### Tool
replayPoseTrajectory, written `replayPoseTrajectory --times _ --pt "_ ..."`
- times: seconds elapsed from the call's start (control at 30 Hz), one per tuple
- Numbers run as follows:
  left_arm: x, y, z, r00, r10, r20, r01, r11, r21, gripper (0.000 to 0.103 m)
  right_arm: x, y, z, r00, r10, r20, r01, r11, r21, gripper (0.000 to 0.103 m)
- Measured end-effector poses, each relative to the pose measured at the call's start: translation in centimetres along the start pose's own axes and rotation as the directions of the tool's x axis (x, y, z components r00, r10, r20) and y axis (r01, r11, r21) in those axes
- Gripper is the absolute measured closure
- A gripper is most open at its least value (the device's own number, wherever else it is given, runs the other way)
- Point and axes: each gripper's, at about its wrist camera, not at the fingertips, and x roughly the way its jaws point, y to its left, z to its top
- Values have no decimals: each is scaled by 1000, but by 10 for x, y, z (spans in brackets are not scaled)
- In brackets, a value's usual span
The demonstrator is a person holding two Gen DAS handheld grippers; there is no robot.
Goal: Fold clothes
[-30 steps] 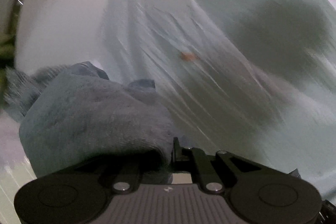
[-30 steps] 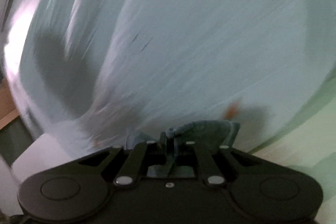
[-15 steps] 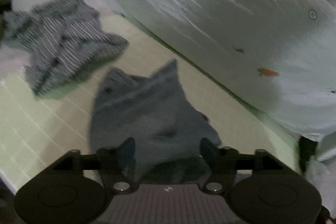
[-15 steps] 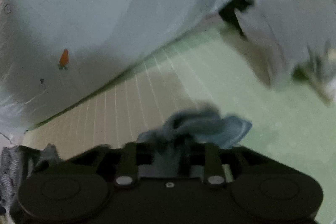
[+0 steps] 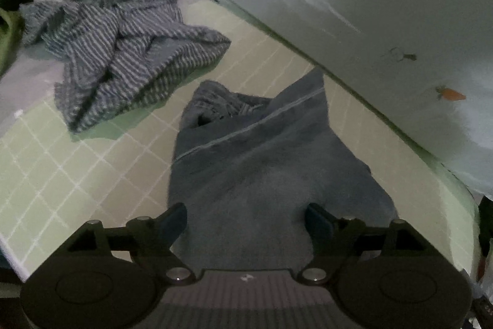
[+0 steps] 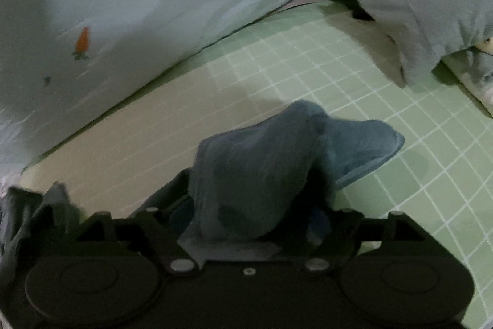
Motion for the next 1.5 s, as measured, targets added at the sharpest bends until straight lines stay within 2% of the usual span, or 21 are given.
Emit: replayPoseTrajectory --times 0.07,0.1,0.13,0.17,0.2,0.3,0.37,0.43,0.5,0.53,0.57,0.63,0.73,0.87,0.97,1.03,1.17,1.37,1.5 --pt "9 -4 10 1000 7 1 -7 1000 -2 18 14 -4 9 1000 3 -13 -2 1000 24 25" --pt "12 -6 16 1000 11 7 -11 1000 -2 18 21 -6 13 1000 8 -20 -7 1000 31 36" --pt "15 -8 21 1000 16 13 -16 1000 -3 18 26 -6 18 1000 17 -24 -16 1000 26 73" --pt "18 -10 27 1000 20 18 -20 1000 -3 18 33 -4 29 1000 15 -23 -15 1000 8 98" --pt "21 -12 32 999 24 24 -24 1000 -3 18 39 -1 40 1000 14 -17 -15 1000 -8 98" --pt "31 -18 49 998 38 42 -37 999 -5 18 32 4 88 989 32 143 -30 999 -17 99" --pt "37 -22 60 998 46 53 -46 999 -6 18 25 4 132 961 59 269 -69 997 26 99" --pt "40 -27 67 997 47 64 -48 999 18 18 19 15 162 926 16 377 -7 1000 -26 99" --pt "42 -31 70 996 46 70 -49 998 43 18 20 25 182 901 -36 433 68 996 -57 95" --pt "45 -32 69 997 50 65 -52 998 41 18 27 27 186 911 -64 407 98 993 -65 77" --pt "48 -32 67 997 54 55 -55 998 29 18 34 28 189 920 -92 380 128 989 -71 50" --pt "52 -28 61 999 46 25 -45 999 -20 18 45 29 173 935 -152 321 174 984 -39 33" --pt "50 -26 47 1000 20 -5 -20 999 -46 18 51 32 124 970 -86 228 107 991 -80 33" --pt "36 -25 28 998 62 -24 -62 998 3 18 49 42 60 995 -38 92 43 998 -51 32" --pt "21 -13 12 997 78 -19 -78 997 13 12 37 62 26 998 30 48 -28 999 -47 30" --pt "14 -1 3 996 86 -30 -86 996 11 12 27 81 9 997 65 36 -62 994 -87 30" --pt "4 20 -11 994 89 -62 -85 994 70 12 11 110 -19 994 89 63 -81 989 -120 28" --pt "-7 51 -8 994 78 -73 -64 981 182 10 -4 130 -63 993 116 36 -116 993 -9 28" --pt "-12 71 1 995 75 -62 -57 966 251 10 3 136 -92 990 141 -5 -138 975 173 27"
